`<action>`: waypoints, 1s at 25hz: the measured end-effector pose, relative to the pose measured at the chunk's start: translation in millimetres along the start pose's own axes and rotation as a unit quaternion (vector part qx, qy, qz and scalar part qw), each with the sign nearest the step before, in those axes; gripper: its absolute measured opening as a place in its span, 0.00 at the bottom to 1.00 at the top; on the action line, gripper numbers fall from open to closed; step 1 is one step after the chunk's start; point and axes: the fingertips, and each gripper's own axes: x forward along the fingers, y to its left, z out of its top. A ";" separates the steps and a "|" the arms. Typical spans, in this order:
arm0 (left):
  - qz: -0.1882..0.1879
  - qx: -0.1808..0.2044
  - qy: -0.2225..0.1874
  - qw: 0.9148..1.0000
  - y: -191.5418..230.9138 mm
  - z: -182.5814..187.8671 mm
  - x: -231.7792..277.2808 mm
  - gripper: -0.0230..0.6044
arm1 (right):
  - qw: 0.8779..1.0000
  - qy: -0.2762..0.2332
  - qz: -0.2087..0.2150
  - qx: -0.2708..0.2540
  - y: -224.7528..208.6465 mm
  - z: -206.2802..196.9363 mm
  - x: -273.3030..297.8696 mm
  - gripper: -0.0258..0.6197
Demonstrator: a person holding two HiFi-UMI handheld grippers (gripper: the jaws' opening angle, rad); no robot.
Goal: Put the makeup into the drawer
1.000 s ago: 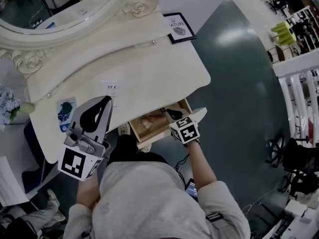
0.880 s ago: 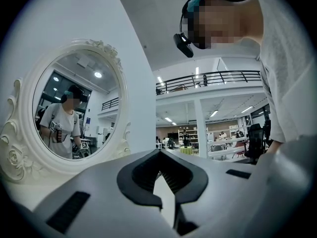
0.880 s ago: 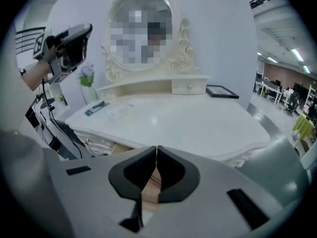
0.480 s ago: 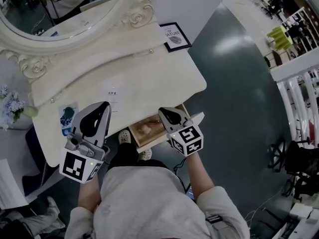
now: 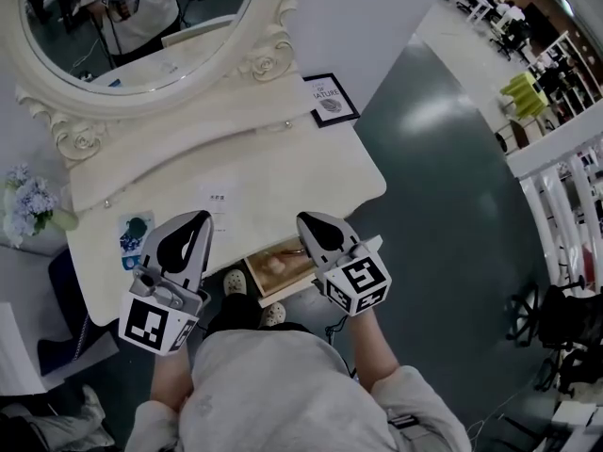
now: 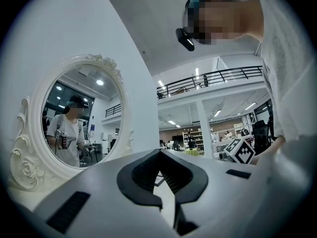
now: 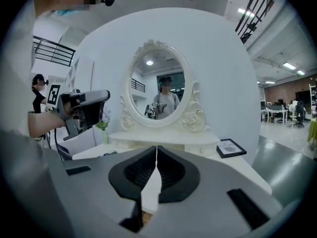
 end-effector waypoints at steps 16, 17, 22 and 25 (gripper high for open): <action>0.019 0.011 -0.014 1.000 -3.2 15.5 -7.8 0.05 | 0.996 -0.085 0.015 -0.025 15.4 71.4 -23.6 0.08; 0.019 0.012 -0.016 1.000 -3.5 16.4 -7.8 0.05 | 0.995 -0.090 0.016 -0.026 15.9 74.8 -25.1 0.08; 0.014 0.014 -0.010 1.000 -6.7 15.7 -10.5 0.05 | 0.993 -0.111 0.016 -0.030 19.3 89.9 -34.3 0.08; 0.016 0.016 -0.025 0.999 -9.0 23.3 -8.9 0.05 | 0.992 -0.124 0.017 -0.029 20.3 98.3 -40.3 0.08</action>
